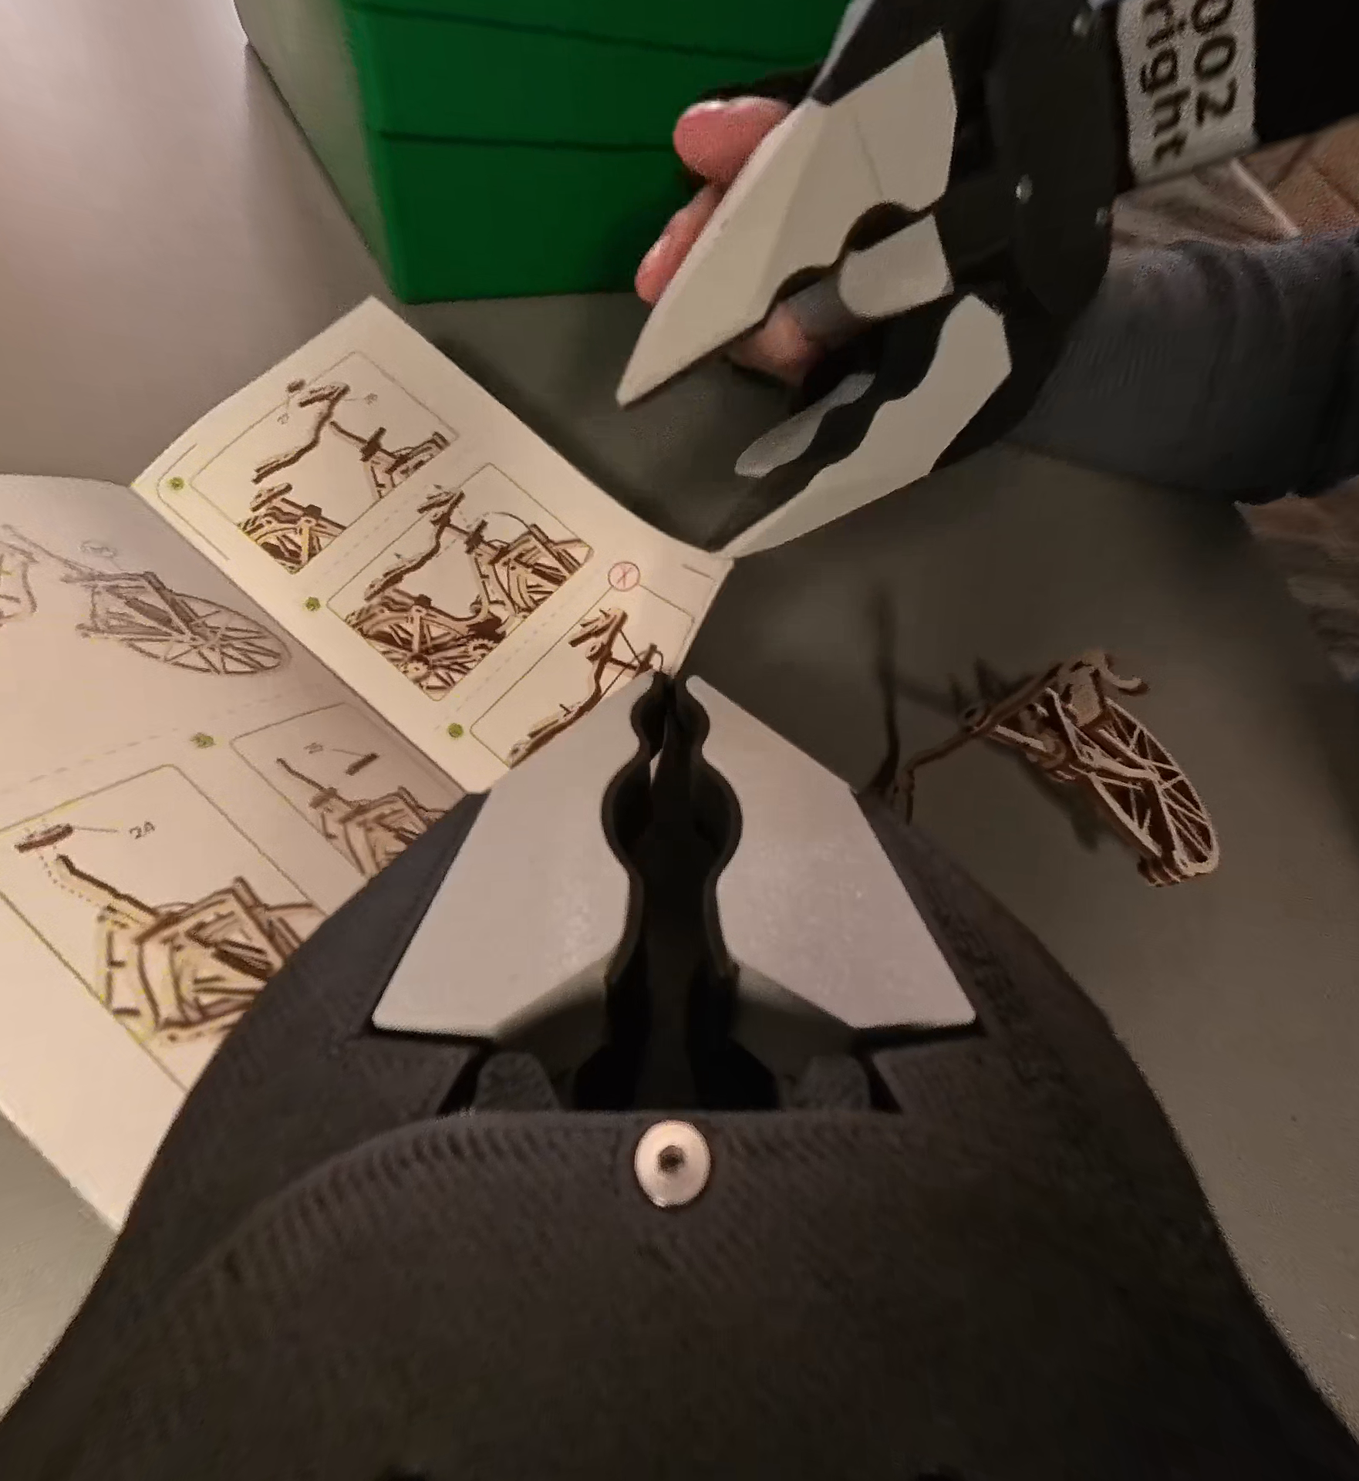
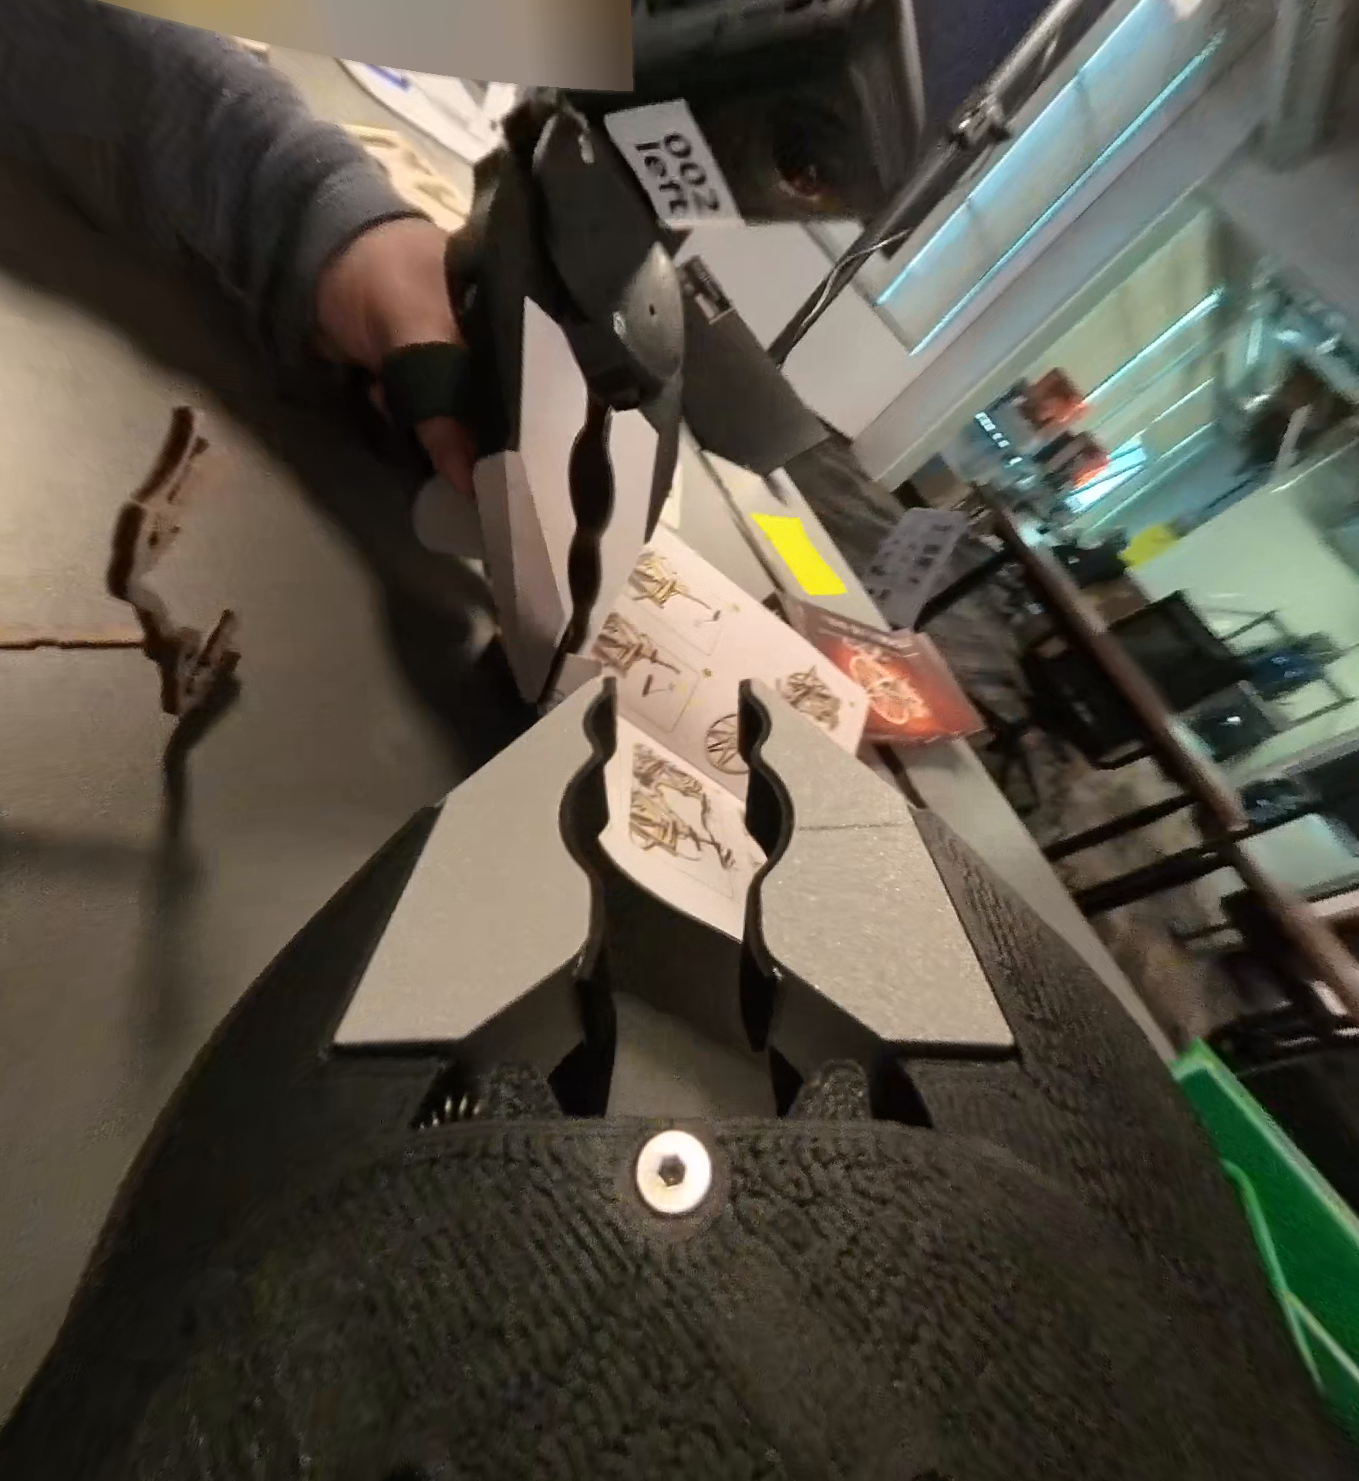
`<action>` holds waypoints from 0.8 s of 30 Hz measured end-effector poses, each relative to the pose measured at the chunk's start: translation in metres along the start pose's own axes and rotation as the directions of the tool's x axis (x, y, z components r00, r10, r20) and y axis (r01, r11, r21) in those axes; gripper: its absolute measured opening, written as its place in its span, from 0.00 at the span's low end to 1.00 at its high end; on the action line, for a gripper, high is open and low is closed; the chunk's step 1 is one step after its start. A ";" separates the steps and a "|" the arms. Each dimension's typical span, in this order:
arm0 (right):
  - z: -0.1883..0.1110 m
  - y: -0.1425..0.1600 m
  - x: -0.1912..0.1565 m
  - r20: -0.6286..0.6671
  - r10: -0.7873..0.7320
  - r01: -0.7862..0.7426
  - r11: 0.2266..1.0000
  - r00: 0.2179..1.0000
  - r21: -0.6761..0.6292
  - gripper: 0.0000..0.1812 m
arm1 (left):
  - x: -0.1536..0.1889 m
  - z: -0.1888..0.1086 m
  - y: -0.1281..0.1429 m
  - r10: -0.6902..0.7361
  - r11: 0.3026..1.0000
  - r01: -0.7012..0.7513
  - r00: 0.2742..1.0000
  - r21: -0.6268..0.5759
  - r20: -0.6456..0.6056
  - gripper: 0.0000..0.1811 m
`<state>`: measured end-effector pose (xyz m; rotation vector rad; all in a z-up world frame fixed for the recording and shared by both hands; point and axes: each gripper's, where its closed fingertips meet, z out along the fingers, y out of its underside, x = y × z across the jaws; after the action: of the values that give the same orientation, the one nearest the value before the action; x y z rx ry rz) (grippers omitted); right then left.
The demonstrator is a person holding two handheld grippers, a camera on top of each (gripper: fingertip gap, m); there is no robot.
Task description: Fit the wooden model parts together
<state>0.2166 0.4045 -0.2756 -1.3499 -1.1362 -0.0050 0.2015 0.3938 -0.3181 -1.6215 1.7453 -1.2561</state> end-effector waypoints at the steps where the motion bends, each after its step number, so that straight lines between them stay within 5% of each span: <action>1: -0.002 0.002 -0.004 0.040 0.008 -0.007 1.000 0.999 -0.010 0.15 | 0.000 0.001 0.002 0.008 1.000 -0.008 1.000 -0.013 0.006 0.00; 6: -0.008 0.003 -0.018 0.141 0.037 -0.032 0.999 0.989 -0.037 0.21 | -0.002 0.001 0.001 0.051 0.999 -0.050 0.998 -0.011 0.049 0.00; 13: 0.001 0.014 -0.016 -0.004 -0.343 0.339 0.930 0.939 -0.144 0.01 | 0.005 -0.005 -0.008 0.099 0.993 -0.101 0.994 0.061 0.035 0.08; 24: 0.002 0.012 -0.013 -0.082 -0.559 0.543 0.825 0.825 -0.157 0.00 | 0.017 -0.019 -0.027 0.205 0.950 -0.210 0.978 0.230 0.047 0.13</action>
<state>0.2154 0.4019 -0.2935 -1.0659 -1.4031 -0.5890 0.1971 0.3864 -0.2819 -1.2792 1.6362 -1.2815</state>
